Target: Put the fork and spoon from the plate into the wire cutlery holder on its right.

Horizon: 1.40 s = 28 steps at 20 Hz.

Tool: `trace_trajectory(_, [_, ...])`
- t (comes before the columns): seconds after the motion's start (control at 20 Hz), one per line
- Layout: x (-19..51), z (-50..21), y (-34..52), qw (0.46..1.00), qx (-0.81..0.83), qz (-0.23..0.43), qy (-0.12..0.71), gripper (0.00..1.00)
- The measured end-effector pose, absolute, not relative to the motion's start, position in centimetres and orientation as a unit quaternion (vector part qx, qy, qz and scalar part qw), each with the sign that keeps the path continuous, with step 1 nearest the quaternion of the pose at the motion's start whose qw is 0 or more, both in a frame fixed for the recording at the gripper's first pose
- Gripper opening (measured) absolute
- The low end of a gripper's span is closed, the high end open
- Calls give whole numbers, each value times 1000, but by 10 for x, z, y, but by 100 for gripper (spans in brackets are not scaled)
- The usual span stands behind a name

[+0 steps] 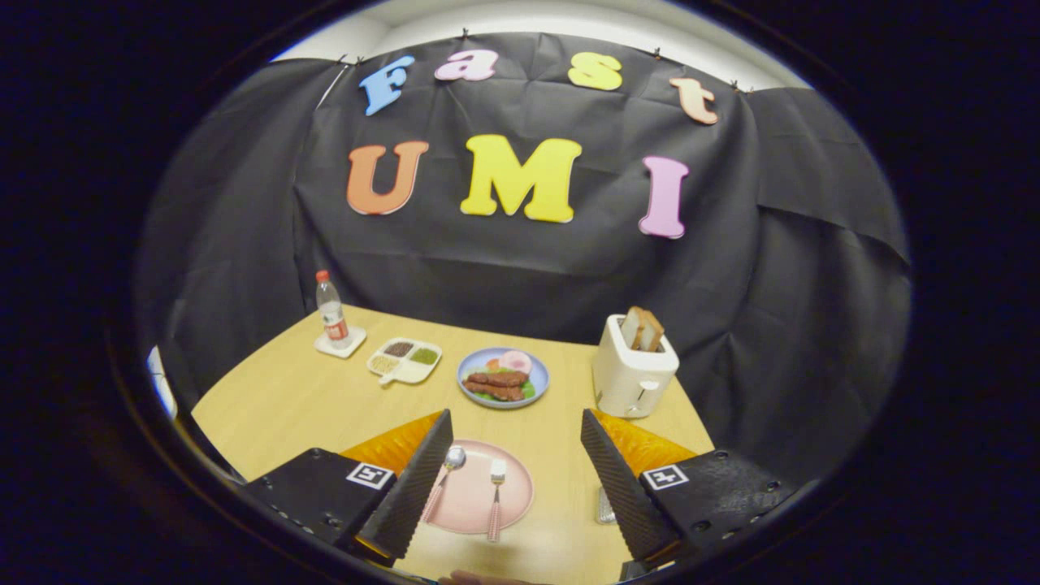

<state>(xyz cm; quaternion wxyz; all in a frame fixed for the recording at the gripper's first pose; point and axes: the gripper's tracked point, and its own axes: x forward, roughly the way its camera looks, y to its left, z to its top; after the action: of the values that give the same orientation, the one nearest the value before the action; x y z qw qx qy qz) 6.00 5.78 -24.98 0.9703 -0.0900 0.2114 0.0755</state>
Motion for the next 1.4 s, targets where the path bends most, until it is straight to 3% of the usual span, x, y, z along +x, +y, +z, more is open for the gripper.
trace_trajectory(0.5, [89, -412, 57, 920, -94, 67, 376, 90])
trace_trajectory(1.0, [90, -468, 52, 879, -45, 54, 472, 39])
trace_trajectory(1.05, [89, -472, 53, 877, -43, 55, 475, 26])
trace_trajectory(1.2, [85, -478, 49, 878, -64, 53, 472, 25])
trace_trajectory(1.25, [82, -481, 52, 877, -65, 58, 472, 15])
trace_trajectory(1.4, [79, -474, 50, 880, -71, 55, 467, 12])
